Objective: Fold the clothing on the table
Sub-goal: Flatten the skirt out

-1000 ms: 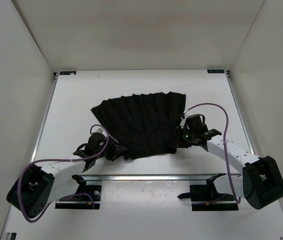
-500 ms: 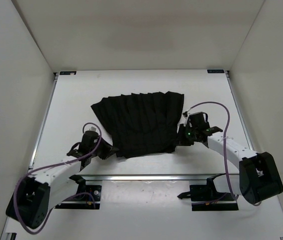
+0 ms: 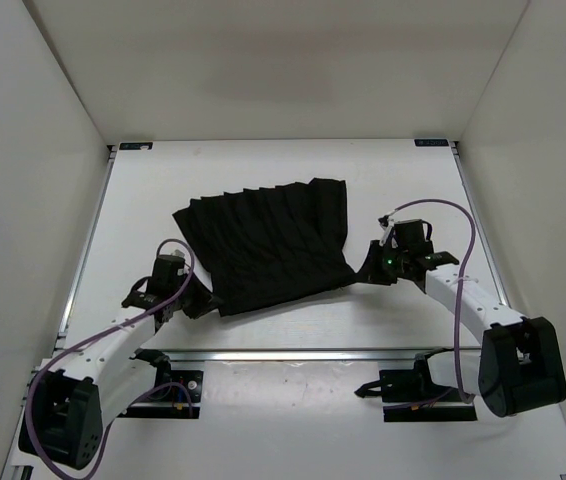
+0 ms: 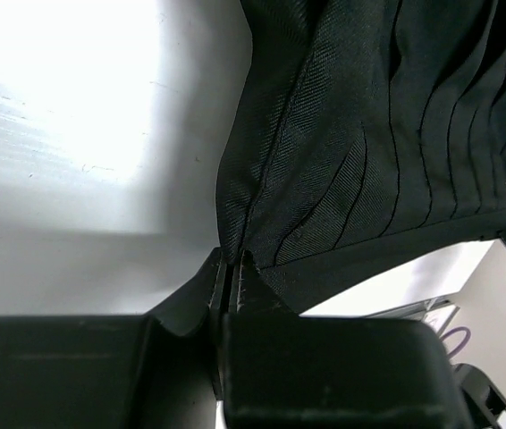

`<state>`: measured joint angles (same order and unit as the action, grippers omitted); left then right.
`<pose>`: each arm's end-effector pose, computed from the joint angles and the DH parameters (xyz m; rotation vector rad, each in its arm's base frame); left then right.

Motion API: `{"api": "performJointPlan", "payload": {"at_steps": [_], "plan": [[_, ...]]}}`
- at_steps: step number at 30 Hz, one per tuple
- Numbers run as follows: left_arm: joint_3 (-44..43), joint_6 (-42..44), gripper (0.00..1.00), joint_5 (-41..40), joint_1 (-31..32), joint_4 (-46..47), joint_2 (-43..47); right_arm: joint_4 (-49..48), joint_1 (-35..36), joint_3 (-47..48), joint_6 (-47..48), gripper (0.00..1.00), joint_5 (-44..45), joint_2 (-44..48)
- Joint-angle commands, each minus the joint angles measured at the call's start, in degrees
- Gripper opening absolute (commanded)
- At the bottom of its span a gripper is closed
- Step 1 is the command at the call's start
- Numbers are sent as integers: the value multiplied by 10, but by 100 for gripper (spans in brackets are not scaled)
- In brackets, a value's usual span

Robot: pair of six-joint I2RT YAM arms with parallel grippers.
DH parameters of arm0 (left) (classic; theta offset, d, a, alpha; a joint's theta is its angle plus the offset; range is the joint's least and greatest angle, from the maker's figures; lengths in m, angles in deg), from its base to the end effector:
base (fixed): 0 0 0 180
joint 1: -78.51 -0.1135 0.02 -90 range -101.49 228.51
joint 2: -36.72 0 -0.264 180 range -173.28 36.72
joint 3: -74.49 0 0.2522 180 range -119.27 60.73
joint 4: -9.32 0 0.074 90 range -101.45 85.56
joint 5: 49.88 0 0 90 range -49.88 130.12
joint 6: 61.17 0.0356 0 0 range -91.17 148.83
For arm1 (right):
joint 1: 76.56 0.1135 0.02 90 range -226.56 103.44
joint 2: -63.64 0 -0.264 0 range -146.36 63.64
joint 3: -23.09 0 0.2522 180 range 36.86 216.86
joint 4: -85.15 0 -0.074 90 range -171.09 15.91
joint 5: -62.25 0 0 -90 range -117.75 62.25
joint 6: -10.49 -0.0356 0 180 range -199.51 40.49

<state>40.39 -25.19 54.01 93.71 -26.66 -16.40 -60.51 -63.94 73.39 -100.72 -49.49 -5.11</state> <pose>0.1543 -0.0508 0.1536 -0.7921 2.5571 -0.7472 0.2199 0.0627 0.1945 0.0265 2.5422 0.7146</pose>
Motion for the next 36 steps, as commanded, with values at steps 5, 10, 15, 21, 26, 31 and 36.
{"api": "performJointPlan", "payload": {"at_steps": [5,10,15,21,26,31,36], "plan": [[-11,30,0,-18,-5,-49,-14,-27,-17,-28,11,13,-20,28],[-1,27,0,-11,5,-38,-19,-55,-9,-33,0,52,-36,20],[3,25,0,-4,9,-30,-30,-86,-1,-46,-5,72,-74,3],[6,29,0,0,7,-24,-34,-125,29,-38,-13,70,-89,-53],[-2,35,0,-4,8,-34,-37,-146,32,-25,-16,63,-103,-110],[-3,42,0,-10,6,-48,-34,-148,50,-1,-12,39,-102,-143],[1,40,31,-8,7,-49,-22,-143,55,11,-13,0,-93,-154]]}}
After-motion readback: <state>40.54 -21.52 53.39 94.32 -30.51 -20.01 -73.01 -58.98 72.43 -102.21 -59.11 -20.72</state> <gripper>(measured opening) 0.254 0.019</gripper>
